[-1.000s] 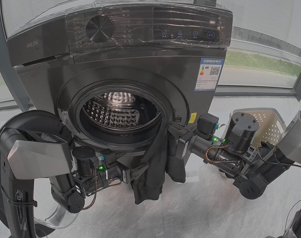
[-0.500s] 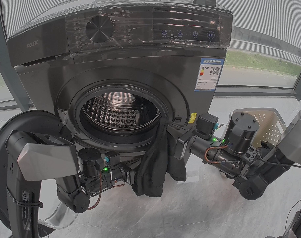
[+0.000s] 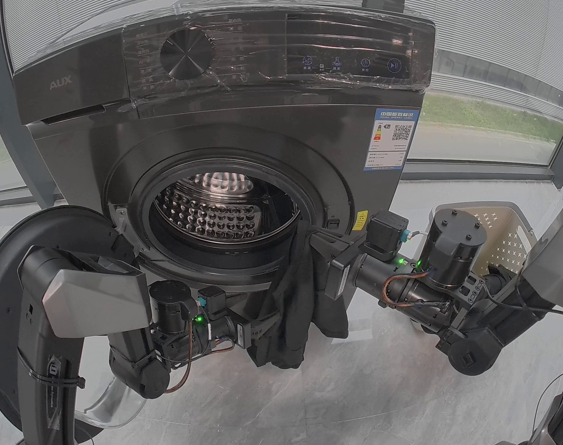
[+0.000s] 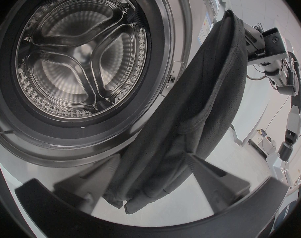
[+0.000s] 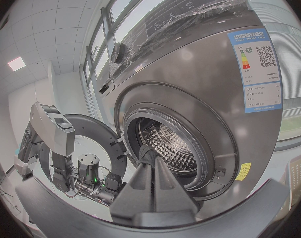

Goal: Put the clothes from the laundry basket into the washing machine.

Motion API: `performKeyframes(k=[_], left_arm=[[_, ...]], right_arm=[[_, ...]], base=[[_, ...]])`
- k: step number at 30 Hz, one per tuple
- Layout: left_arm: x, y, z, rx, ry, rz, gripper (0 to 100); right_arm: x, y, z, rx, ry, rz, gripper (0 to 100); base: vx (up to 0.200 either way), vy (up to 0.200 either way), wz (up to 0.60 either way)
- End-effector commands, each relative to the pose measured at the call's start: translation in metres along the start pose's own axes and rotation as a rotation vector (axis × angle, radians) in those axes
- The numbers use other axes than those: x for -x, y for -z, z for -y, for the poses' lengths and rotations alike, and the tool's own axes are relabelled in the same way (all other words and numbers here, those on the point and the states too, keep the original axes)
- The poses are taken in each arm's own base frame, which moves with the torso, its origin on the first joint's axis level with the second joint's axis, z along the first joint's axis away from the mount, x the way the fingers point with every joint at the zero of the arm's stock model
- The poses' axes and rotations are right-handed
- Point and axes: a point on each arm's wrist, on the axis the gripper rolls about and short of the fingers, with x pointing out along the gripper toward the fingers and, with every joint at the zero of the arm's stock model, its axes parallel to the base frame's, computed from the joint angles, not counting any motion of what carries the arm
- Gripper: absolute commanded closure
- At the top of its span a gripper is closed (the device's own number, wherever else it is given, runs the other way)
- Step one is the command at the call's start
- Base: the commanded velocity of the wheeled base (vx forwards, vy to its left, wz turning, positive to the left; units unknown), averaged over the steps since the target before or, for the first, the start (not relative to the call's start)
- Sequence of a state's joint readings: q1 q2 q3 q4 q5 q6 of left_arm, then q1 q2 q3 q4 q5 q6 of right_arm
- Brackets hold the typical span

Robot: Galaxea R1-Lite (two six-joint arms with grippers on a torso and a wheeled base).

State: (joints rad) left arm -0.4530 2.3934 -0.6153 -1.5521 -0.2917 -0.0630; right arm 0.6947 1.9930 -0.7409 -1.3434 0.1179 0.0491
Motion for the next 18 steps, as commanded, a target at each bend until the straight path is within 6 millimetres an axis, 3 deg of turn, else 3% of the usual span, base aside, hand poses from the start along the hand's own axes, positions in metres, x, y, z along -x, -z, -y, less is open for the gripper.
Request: performKeyframes(k=[1,10,18], left_arm=[[0.001,0.003,0.001,0.001,0.025,-0.011,0],[-0.003,0.006,0.002,-0.002,0.052,-0.016,0],[0.007,0.011,-0.002,-0.043,0.043,-0.046,0]], right_arm=[[0.0,0.0,-0.001,0.0,-0.002,0.001,100],[0.0,0.0,-0.001,-0.001,-0.003,-0.002,100],[0.0,-0.002,0.005,0.003,0.012,0.003,100]], base=[[0.0,0.0,0.0],[0.0,0.0,0.0],[0.0,0.0,0.0]])
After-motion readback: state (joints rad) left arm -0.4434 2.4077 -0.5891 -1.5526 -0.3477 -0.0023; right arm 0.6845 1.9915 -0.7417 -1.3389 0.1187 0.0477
